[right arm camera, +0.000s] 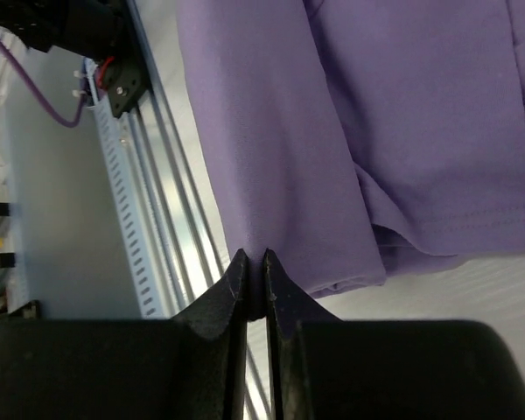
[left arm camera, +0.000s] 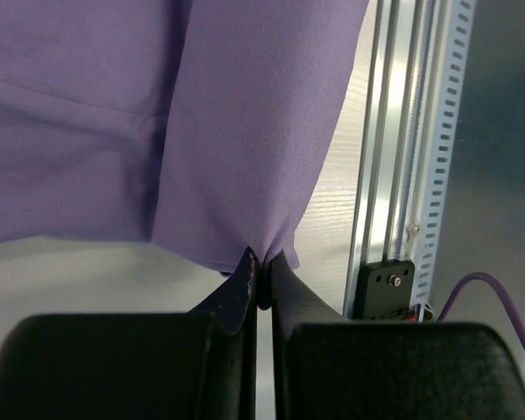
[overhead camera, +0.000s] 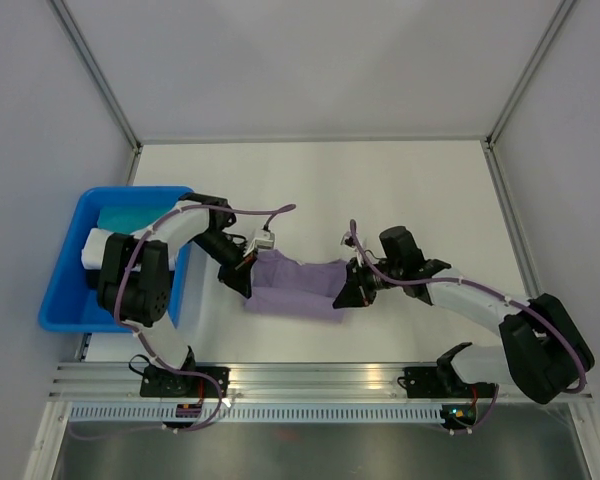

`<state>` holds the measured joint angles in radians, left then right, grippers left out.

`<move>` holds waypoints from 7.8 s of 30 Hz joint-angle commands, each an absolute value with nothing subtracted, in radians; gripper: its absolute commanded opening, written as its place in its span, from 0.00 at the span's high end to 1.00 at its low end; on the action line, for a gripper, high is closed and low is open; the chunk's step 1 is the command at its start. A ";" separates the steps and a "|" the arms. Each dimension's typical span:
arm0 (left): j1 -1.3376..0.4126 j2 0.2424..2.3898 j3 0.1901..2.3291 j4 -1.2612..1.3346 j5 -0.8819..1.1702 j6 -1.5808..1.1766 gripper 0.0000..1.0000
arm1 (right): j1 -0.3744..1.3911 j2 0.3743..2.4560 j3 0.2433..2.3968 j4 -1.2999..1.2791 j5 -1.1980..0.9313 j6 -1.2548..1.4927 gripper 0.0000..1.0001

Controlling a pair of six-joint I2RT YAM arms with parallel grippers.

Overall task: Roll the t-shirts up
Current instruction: Roll the tshirt

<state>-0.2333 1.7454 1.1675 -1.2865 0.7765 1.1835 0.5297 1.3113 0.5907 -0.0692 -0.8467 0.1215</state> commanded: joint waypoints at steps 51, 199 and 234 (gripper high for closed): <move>-0.341 1.600 1.022 -1.396 0.854 1.174 0.92 | 0.454 1.309 0.571 -0.087 -1.046 0.498 0.99; -0.424 1.862 1.189 -0.643 0.473 0.515 0.68 | 0.445 1.753 0.841 0.035 -0.743 0.425 0.43; -0.662 1.453 1.083 -0.513 0.046 0.771 0.00 | 0.453 1.891 0.874 0.491 -0.612 1.235 0.89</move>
